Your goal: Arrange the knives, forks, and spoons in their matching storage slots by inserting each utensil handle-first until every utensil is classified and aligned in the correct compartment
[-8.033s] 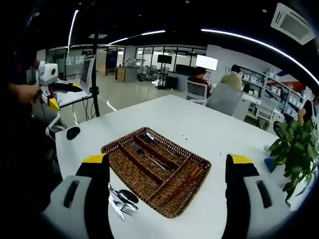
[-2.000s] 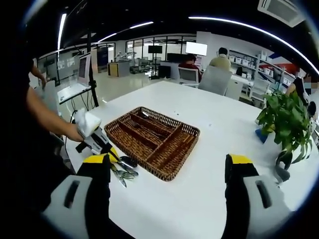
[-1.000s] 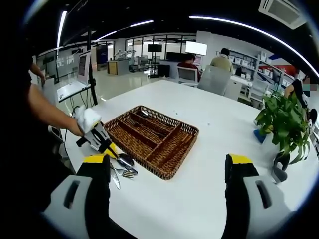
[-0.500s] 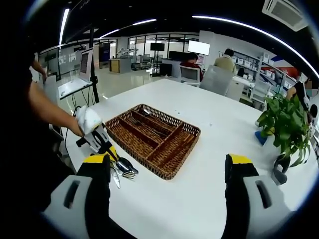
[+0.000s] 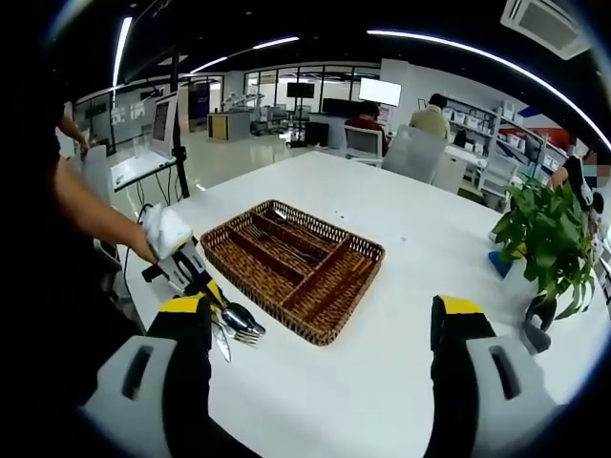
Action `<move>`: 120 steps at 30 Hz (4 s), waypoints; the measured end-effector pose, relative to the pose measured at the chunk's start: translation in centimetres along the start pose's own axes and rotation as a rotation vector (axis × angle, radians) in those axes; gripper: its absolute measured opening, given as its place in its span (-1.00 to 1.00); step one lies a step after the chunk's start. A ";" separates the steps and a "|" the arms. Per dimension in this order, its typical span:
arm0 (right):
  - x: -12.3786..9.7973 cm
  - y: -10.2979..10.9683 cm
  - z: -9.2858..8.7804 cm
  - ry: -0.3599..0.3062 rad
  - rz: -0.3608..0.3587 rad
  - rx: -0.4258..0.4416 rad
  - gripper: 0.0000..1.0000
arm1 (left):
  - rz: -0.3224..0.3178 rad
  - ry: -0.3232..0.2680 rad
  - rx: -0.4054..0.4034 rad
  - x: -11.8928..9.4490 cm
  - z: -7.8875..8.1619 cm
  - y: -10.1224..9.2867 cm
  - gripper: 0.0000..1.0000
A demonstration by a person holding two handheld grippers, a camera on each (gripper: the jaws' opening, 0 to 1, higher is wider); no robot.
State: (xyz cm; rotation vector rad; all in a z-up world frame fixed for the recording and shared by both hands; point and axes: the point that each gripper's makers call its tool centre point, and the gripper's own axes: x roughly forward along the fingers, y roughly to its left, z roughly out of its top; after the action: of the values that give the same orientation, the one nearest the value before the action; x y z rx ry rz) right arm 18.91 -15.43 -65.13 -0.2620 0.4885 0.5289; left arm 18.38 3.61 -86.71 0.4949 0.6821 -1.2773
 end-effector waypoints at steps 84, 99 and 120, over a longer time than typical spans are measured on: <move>0.2 0.4 2.5 -0.089 -0.025 0.039 0.99 | -0.037 0.121 0.348 -11.9 12.7 8.3 -0.98; -0.3 0.3 1.7 -0.047 -0.050 0.041 1.00 | -0.032 0.135 0.430 -11.0 13.9 12.4 -0.98; -2.1 -0.9 1.5 -0.026 -0.108 0.055 1.00 | -0.046 0.079 0.427 -8.4 16.1 18.4 -1.00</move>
State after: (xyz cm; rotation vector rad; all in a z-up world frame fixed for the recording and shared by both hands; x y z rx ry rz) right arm 18.40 -16.54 -62.61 -0.2274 0.4606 0.4123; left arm 38.10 2.82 -69.99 0.8860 0.4858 -1.4589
